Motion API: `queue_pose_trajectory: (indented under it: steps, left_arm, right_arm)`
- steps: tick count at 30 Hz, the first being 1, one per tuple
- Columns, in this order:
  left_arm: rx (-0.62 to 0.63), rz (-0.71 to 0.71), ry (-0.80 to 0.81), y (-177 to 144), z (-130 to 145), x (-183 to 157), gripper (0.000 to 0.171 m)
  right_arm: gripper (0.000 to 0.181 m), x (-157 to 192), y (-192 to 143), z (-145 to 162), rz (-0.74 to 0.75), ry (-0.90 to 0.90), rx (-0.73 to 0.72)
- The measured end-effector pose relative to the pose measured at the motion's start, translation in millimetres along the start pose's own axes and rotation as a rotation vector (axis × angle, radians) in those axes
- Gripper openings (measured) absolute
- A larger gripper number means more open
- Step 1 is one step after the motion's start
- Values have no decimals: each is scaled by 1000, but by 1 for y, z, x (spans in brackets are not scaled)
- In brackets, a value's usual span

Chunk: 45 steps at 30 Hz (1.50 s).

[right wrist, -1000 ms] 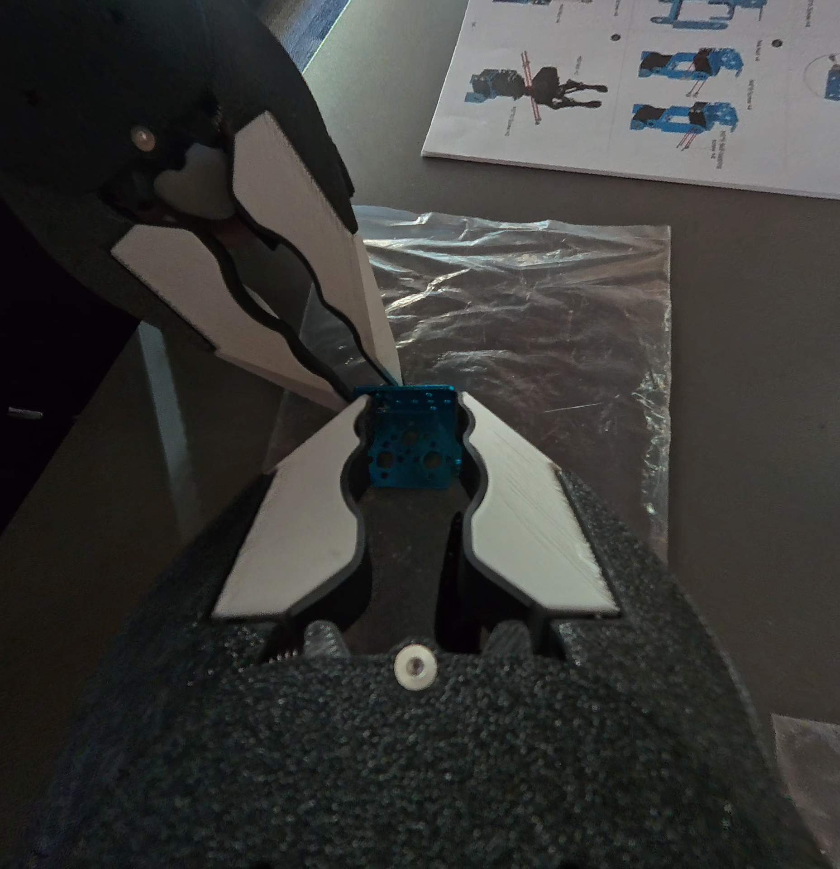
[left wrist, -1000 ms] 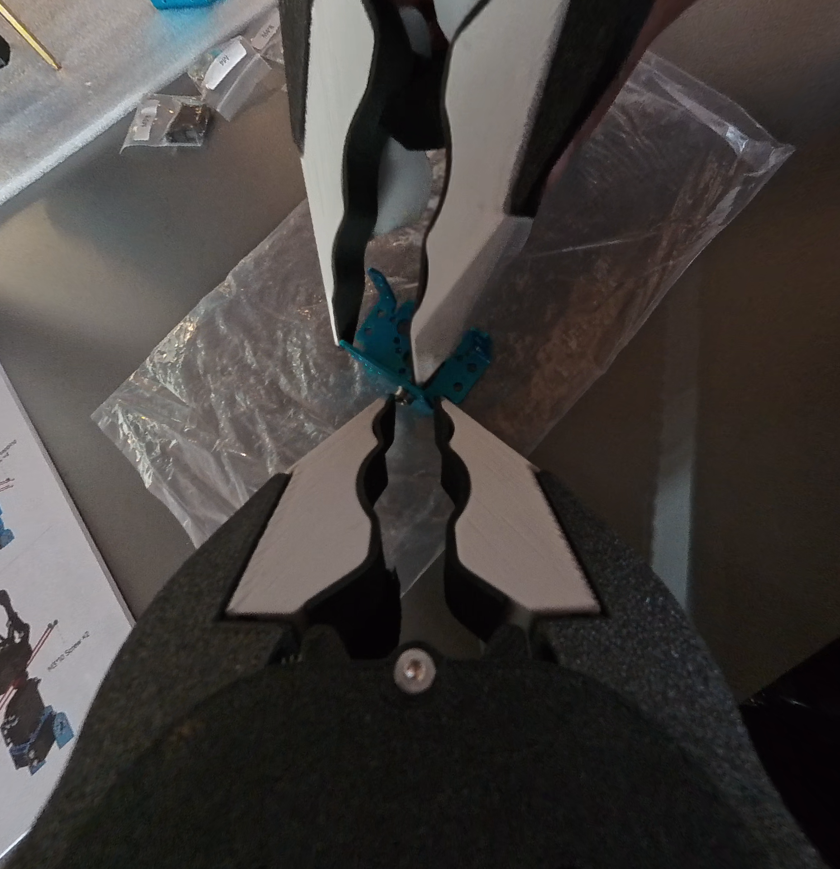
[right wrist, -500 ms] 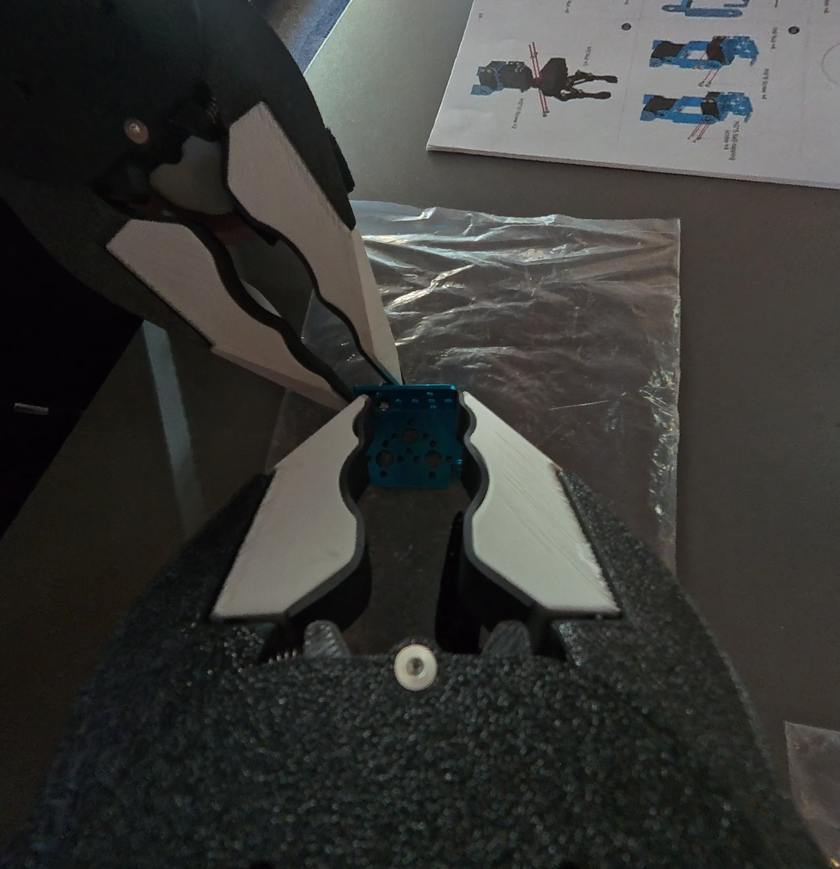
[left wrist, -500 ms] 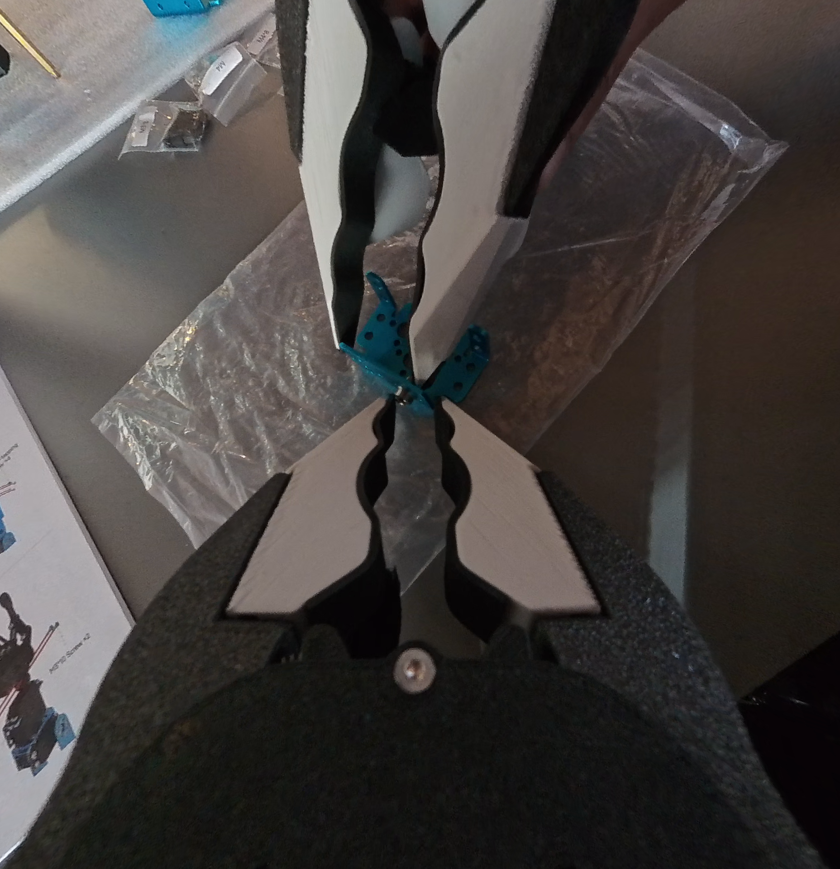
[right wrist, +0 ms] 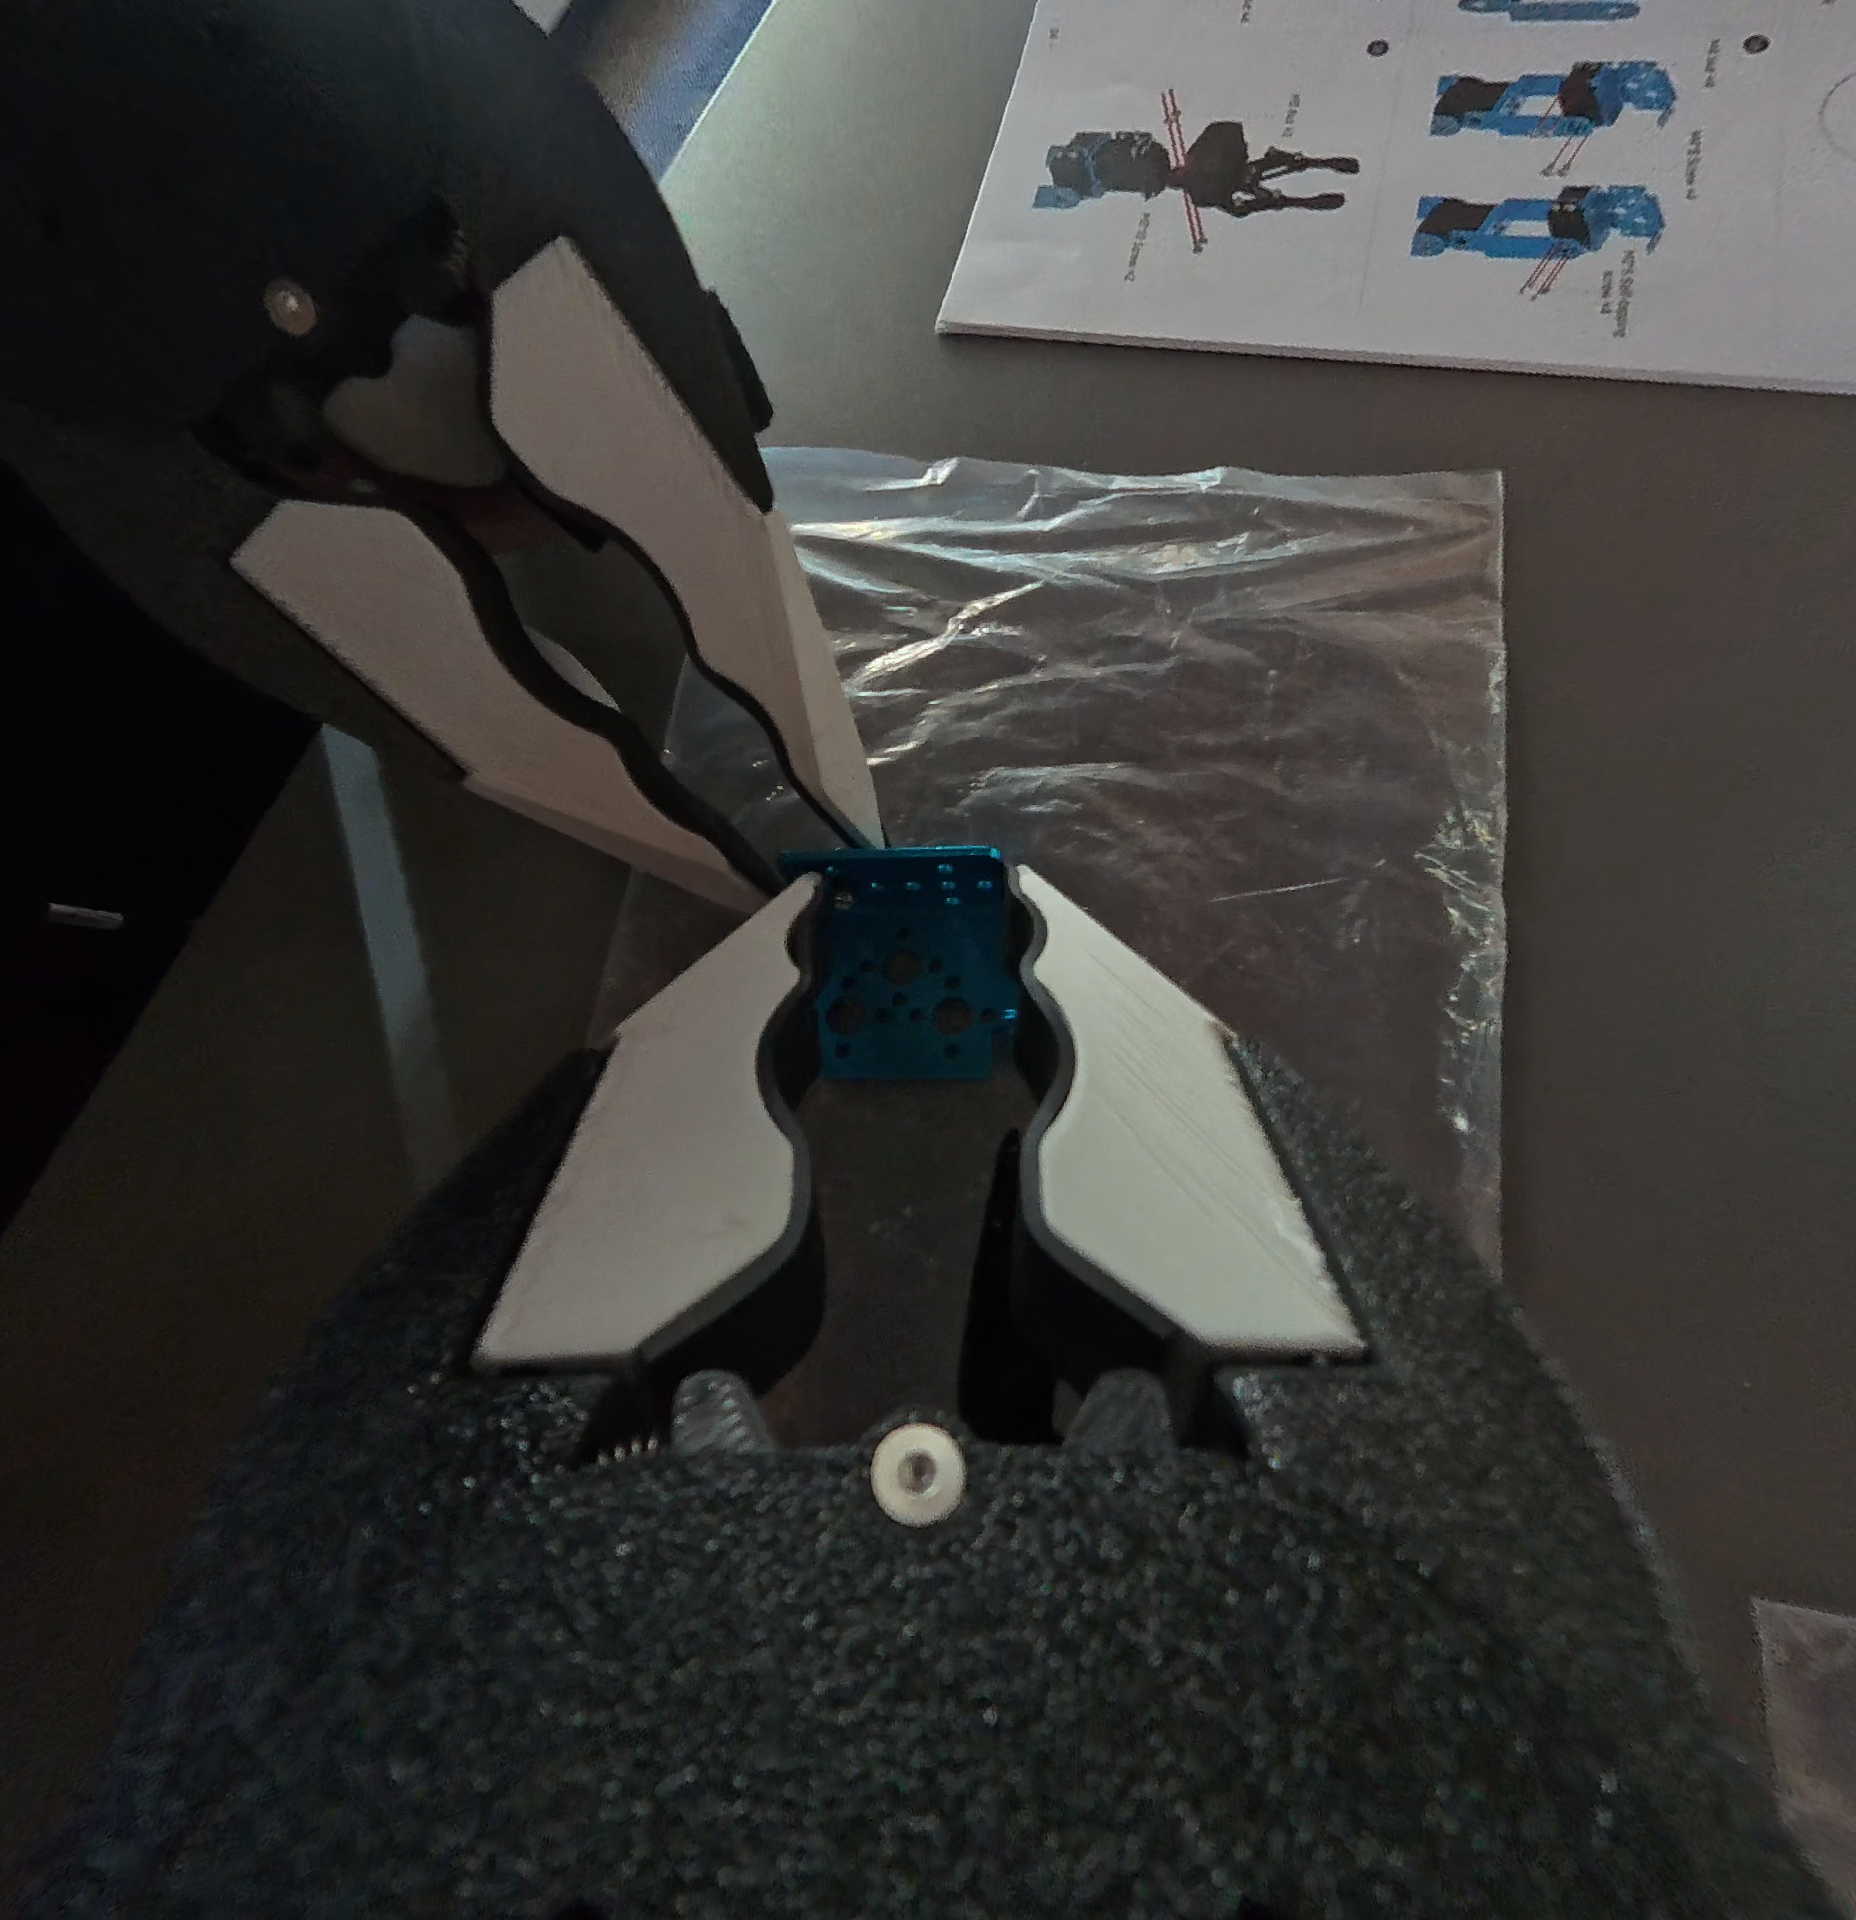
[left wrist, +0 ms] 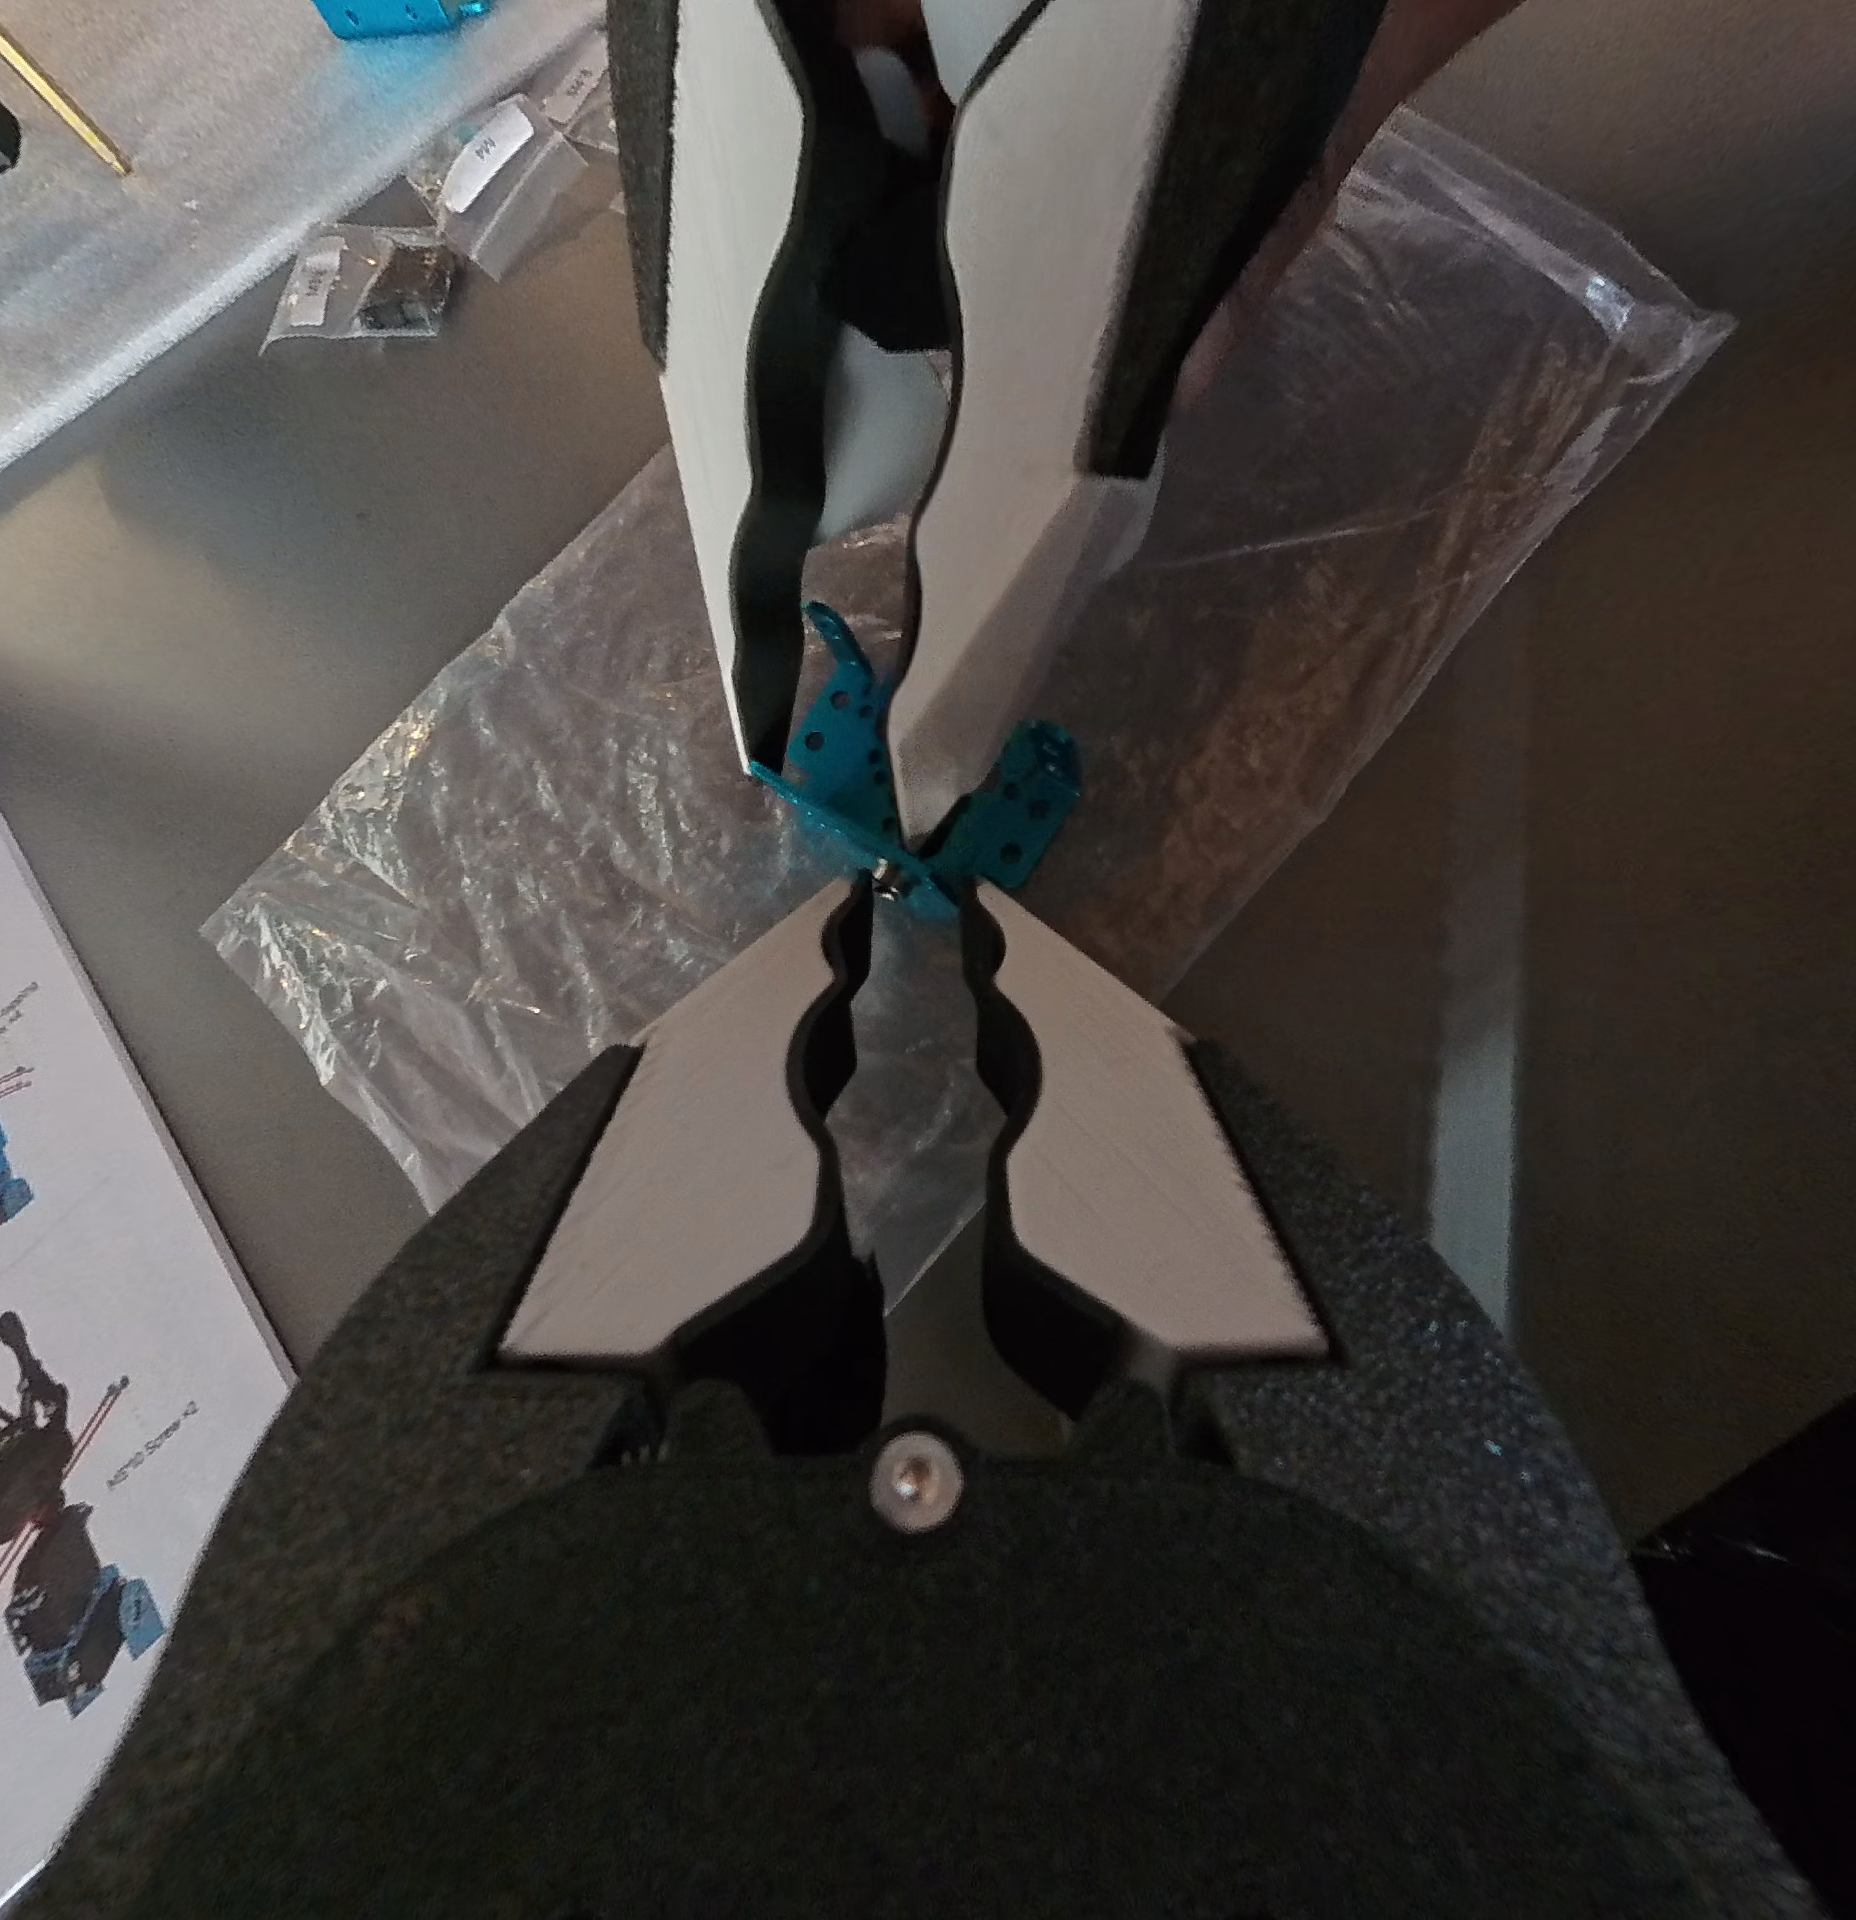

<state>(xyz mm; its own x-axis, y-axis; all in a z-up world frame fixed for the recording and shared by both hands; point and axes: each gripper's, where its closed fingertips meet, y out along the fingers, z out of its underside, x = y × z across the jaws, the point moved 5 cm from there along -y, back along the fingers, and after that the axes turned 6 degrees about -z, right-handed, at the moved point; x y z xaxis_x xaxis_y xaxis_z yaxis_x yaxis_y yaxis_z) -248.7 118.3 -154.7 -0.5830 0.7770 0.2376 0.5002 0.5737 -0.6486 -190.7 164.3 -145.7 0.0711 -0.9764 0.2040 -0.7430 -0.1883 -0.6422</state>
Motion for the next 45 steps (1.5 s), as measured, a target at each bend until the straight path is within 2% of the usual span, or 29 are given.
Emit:
queue_pose_trajectory:
  steps: [6,9,13,18,20,25,28,30,34,45]
  left_arm:
    - [-1,4,4,0,0,-1,16]
    - [-2,4,6,0,0,-1,16]
    - [-3,0,7,0,-1,-1,16]
    - [-5,1,8,-1,0,-1,16]
    - [-6,4,10,-1,-1,-2,16]
    - [-6,0,6,-1,-1,-1,16]
    - [-7,0,5,-1,-1,-1,16]
    - [-9,4,9,-1,-1,-2,16]
    - [-11,-5,10,0,-2,-1,16]
    - [-14,-9,17,-1,-2,-1,16]
  right_arm:
    - [30,0,-1,0,-11,9,-8]
    - [19,-3,-3,0,1,12,-16]
    - [36,2,0,0,-20,-5,-3]
    - [30,0,-1,0,-12,11,-5]
    - [21,-1,-3,0,-16,22,-21]
    - [34,2,1,1,-18,4,-3]
    - [28,0,0,0,-11,20,-6]
    - [14,-3,-4,-1,2,14,-28]
    - [37,2,0,1,-27,8,-1]
    - [26,-1,-1,1,-32,34,-22]
